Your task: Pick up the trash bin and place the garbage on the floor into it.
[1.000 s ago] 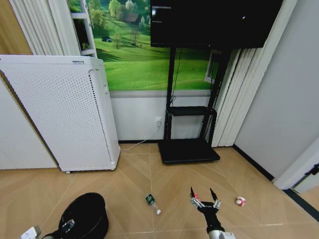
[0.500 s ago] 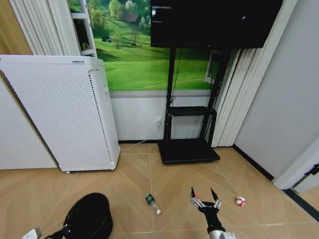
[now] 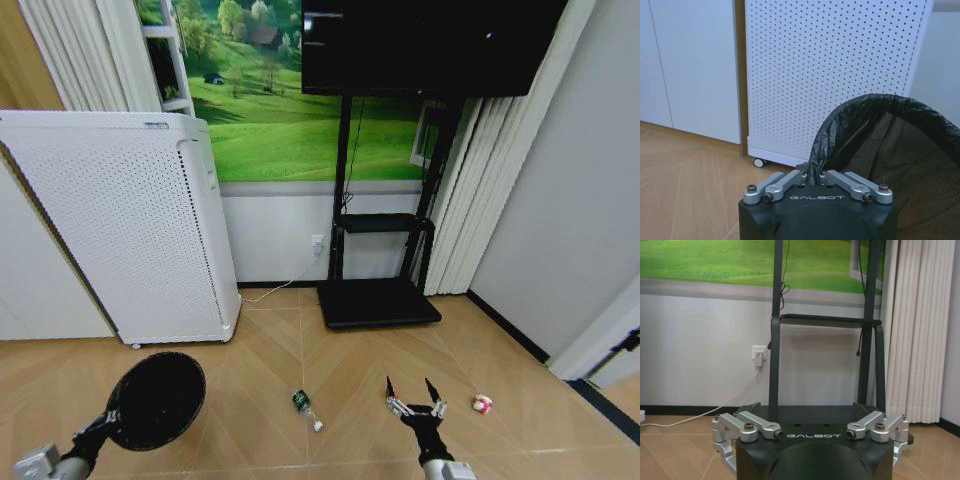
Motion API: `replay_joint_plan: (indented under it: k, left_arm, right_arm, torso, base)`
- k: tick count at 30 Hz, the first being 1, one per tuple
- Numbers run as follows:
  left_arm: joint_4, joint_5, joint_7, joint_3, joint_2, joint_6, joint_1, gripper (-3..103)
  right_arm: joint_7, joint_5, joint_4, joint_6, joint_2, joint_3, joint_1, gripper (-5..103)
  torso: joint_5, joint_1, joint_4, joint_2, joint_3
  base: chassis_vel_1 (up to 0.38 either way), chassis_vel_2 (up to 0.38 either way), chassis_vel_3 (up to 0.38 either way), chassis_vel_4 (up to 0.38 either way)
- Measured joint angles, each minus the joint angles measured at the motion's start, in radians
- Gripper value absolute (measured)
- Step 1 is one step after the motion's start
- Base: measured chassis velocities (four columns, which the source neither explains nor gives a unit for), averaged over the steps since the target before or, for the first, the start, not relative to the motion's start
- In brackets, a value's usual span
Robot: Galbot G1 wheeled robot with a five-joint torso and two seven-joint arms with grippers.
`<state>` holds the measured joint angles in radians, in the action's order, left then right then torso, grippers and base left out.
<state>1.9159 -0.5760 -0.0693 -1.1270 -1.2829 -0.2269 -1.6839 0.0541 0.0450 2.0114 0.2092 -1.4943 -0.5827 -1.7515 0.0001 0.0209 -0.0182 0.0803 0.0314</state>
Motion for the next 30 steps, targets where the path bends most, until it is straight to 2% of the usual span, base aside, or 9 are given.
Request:
replay_joint_plan:
  k: [7,16,27,30]
  left_arm:
    - [-0.005,0.004,0.011,-0.010,-0.043,0.036,-0.033,3]
    - [-0.002,-0.001,0.023,-0.002,-0.050,0.039,-0.037,3]
    - [0.020,-0.015,0.042,0.010,-0.040,0.023,-0.025,3]
    - [0.028,-0.015,0.044,0.012,-0.047,0.023,-0.034,3]
  right_arm:
    - [-0.005,-0.009,-0.015,0.002,-0.002,0.018,0.005,100]
    - [-0.006,-0.012,-0.040,0.005,0.013,0.029,0.025,100]
    - [-0.003,-0.010,-0.077,0.011,0.037,0.034,0.051,100]
    - [-0.003,-0.014,-0.096,0.008,0.070,0.029,0.084,100]
  torso:
    - [-0.0002,0.000,0.0001,0.000,0.000]
    - [-0.0001,0.000,-0.0001,0.000,0.000]
    - [0.0004,0.000,-0.0004,0.000,0.000]
    - [-0.0007,0.000,-0.0001,0.000,0.000]
  base:
    - [0.008,0.010,-0.012,-0.010]
    - [0.148,0.117,-0.130,-0.148]
    - [0.269,0.255,-0.251,-0.268]
    - [0.261,0.286,-0.268,-0.285]
